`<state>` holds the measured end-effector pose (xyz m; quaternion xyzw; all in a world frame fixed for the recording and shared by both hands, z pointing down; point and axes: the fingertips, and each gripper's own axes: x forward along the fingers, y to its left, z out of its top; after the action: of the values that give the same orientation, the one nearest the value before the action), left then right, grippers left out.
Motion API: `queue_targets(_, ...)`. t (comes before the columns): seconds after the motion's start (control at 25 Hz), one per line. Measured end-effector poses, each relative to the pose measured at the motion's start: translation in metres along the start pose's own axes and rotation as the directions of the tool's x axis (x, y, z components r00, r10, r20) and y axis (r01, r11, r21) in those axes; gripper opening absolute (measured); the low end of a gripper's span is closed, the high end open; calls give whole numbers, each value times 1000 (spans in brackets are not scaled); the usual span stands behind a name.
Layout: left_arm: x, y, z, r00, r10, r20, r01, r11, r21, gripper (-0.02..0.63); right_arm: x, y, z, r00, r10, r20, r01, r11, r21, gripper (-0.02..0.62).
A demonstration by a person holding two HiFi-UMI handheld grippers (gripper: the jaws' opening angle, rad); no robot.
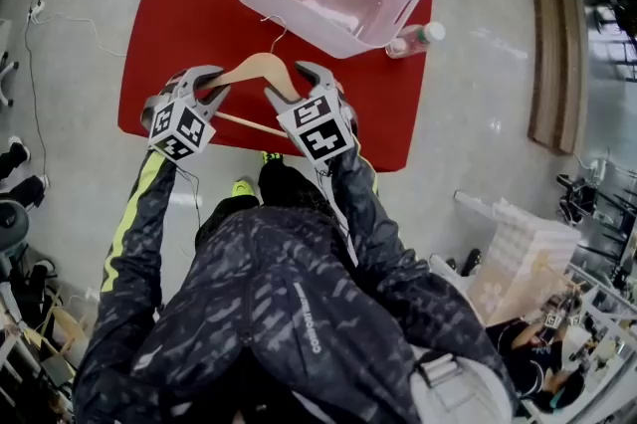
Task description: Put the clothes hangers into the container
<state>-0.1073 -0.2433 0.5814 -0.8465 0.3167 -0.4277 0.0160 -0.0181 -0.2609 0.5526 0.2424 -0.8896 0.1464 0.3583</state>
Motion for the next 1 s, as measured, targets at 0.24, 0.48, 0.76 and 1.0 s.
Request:
queue_targets(0.24, -23, 10, 25, 997, 61, 49, -65, 995, 72, 100, -4, 14, 0, 978, 207, -28, -206, 978, 45, 245)
queue_targets(0.48, -34, 22, 44, 993, 83, 89, -89, 994, 70, 101, -18, 17, 25, 964, 267, 2, -267, 963, -26, 93)
queue_targets(0.76, -43, 17, 60, 984, 36, 174, -32, 999, -23, 124, -40, 31, 34, 936, 351, 3, -351, 935, -46, 41)
queue_targets(1.0, -51, 15, 66, 979, 20, 205, -1, 996, -91, 265, -56, 23, 41, 935, 352, 38, -350, 936, -33, 40)
